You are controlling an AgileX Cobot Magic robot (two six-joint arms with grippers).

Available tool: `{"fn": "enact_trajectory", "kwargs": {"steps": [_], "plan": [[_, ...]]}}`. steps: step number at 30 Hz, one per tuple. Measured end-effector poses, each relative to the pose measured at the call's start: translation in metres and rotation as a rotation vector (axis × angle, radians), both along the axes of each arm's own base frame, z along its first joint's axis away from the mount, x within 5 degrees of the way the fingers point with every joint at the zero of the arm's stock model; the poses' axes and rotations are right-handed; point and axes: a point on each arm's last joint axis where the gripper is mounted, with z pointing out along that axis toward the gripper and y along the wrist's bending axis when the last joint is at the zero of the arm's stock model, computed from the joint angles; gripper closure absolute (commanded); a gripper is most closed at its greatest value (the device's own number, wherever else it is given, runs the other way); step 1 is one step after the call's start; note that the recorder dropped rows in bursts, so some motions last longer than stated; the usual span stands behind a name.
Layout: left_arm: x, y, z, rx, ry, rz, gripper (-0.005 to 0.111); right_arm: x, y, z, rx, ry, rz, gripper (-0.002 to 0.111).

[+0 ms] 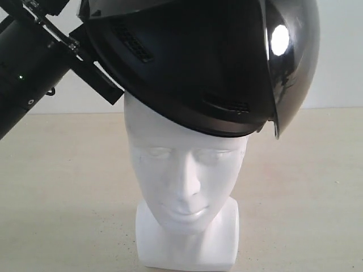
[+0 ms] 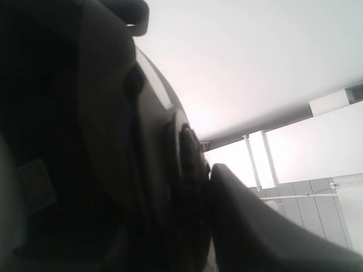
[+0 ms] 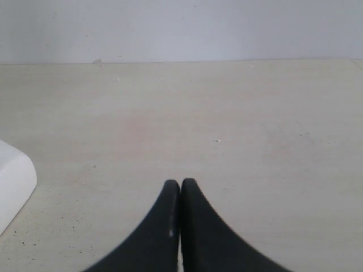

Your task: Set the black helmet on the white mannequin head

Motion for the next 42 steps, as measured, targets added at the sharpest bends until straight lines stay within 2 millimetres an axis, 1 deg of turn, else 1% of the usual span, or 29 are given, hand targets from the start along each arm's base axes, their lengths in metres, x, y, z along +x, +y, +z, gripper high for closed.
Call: {"fn": "enact_trajectory", "kwargs": {"steps": [9, 12, 14, 15, 30, 37, 42], "plan": [[0.002, 0.000, -0.010, 0.037, 0.015, 0.018, 0.102, 0.000, 0.000, 0.000, 0.000, 0.000, 0.000, 0.108], [0.003, -0.001, -0.019, 0.076, 0.041, 0.021, 0.102, 0.000, 0.000, 0.000, 0.000, 0.000, 0.000, 0.108], [0.003, -0.001, -0.029, 0.103, 0.083, 0.021, 0.102, 0.000, 0.000, 0.000, 0.000, 0.000, 0.000, 0.108], [0.003, 0.000, -0.030, 0.101, 0.089, 0.022, 0.102, 0.000, 0.000, 0.000, 0.000, 0.000, 0.000, 0.108], [0.003, 0.009, -0.030, 0.113, 0.073, 0.018, 0.102, 0.000, 0.000, 0.000, 0.000, 0.000, 0.000, 0.108], [-0.001, 0.022, -0.039, 0.133, 0.091, 0.035, 0.102, 0.000, 0.000, 0.000, 0.000, 0.000, 0.000, 0.108], [-0.004, 0.025, -0.044, 0.149, 0.103, 0.044, 0.102, 0.000, 0.000, 0.000, 0.000, 0.000, 0.000, 0.108]]}}
